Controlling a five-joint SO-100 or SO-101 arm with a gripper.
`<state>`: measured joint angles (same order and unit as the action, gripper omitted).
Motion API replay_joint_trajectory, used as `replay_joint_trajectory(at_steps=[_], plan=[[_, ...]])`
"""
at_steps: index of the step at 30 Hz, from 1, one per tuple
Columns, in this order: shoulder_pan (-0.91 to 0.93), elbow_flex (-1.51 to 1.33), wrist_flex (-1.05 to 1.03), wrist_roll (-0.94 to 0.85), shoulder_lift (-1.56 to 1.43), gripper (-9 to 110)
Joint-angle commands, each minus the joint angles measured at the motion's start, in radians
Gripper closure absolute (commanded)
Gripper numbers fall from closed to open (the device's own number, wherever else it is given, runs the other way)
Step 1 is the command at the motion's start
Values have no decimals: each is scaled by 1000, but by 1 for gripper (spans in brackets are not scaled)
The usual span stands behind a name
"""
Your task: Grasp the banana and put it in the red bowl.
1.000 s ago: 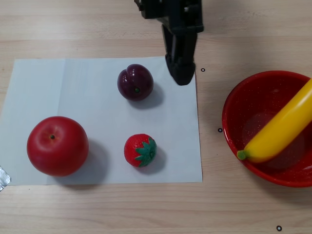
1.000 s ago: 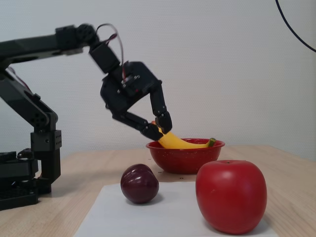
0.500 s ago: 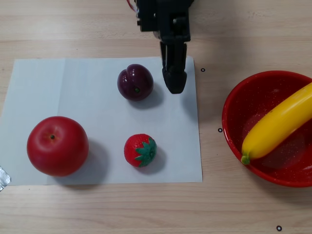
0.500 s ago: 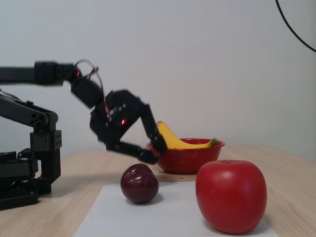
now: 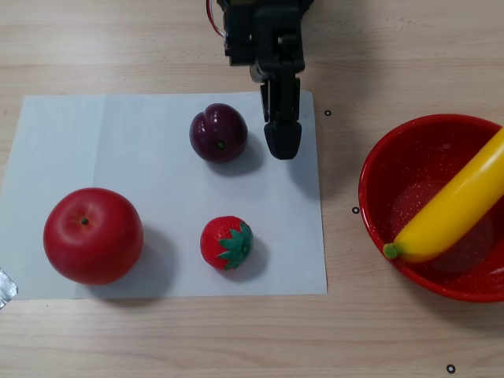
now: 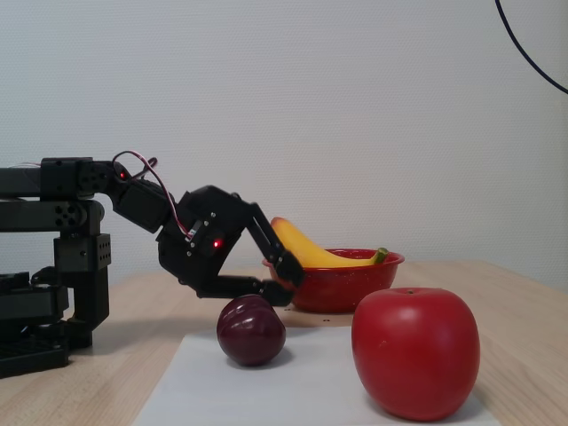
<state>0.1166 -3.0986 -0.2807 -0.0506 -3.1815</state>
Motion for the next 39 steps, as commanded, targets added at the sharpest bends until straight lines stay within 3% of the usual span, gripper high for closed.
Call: replay_joint_trajectory(at_steps=[1,6,24,39], plan=[[17,-3,-37,-37,-49,101],[26,-5,-189,-91,-97,101],[25,-5,-598,-25,-97,101],[21,-5,-609,-58,-95,101]])
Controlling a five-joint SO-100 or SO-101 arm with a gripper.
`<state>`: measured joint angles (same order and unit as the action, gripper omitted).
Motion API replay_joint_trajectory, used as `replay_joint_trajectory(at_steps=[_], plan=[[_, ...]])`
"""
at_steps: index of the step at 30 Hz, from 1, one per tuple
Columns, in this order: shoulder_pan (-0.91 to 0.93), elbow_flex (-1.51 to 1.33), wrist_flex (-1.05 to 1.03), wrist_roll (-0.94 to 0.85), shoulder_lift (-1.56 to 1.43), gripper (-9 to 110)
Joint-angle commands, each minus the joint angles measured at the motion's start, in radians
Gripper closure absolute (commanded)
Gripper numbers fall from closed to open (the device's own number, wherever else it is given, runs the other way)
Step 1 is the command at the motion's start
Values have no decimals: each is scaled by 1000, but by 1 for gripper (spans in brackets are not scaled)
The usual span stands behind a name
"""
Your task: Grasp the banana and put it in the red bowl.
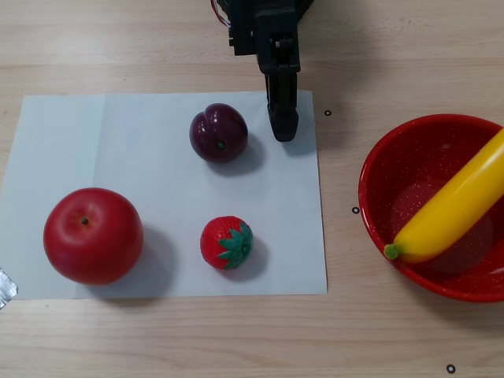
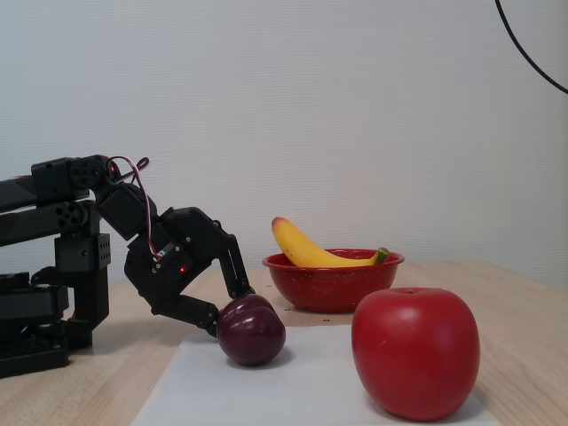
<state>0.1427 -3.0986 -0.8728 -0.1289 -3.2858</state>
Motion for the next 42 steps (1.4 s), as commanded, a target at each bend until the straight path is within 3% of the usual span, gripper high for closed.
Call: replay_joint_trajectory(at_steps=[1,42], plan=[[-5,-5,-17,23,9,101],[38,-5,-17,112,11,101]])
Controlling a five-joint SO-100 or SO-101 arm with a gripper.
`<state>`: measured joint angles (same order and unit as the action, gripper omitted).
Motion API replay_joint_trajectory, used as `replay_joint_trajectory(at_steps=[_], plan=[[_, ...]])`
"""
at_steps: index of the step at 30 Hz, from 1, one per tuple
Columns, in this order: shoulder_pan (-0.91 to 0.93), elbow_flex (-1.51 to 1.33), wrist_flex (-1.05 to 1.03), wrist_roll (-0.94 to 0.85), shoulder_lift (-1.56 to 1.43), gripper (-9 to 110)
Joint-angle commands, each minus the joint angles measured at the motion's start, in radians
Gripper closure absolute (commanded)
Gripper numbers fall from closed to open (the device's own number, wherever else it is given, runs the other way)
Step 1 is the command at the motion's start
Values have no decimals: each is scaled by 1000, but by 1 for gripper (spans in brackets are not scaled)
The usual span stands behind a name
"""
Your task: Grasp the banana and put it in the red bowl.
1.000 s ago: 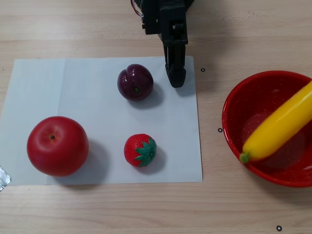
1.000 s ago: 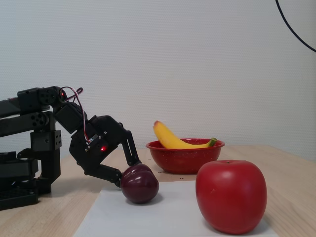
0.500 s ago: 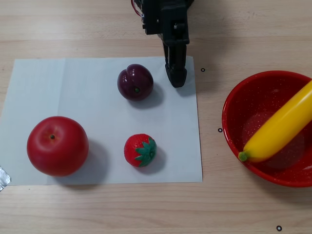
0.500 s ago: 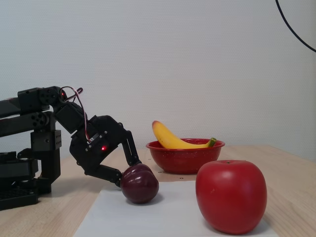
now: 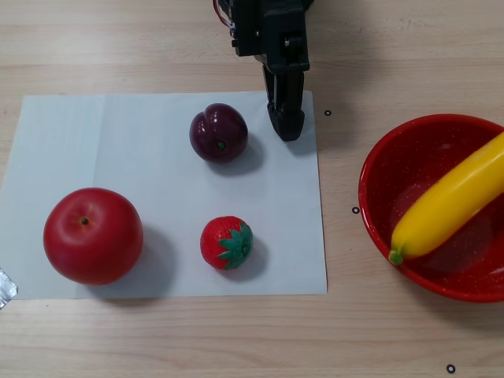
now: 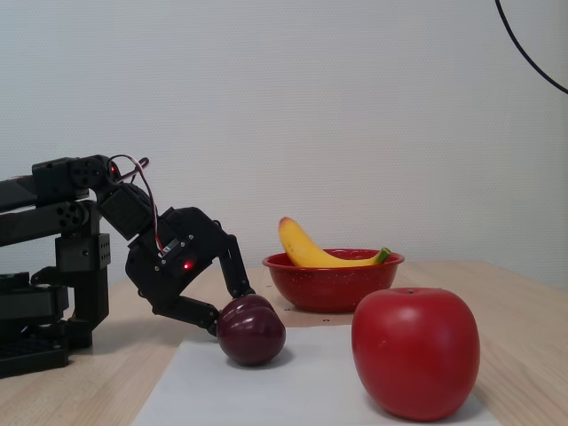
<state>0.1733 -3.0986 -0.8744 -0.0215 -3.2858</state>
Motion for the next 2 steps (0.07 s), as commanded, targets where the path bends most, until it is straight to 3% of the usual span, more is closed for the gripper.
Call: replay_joint_trajectory(at_steps=[1,2], plan=[[-3,-5,-15,-9,11,101],[-14,-5,-15,-23,11,101]])
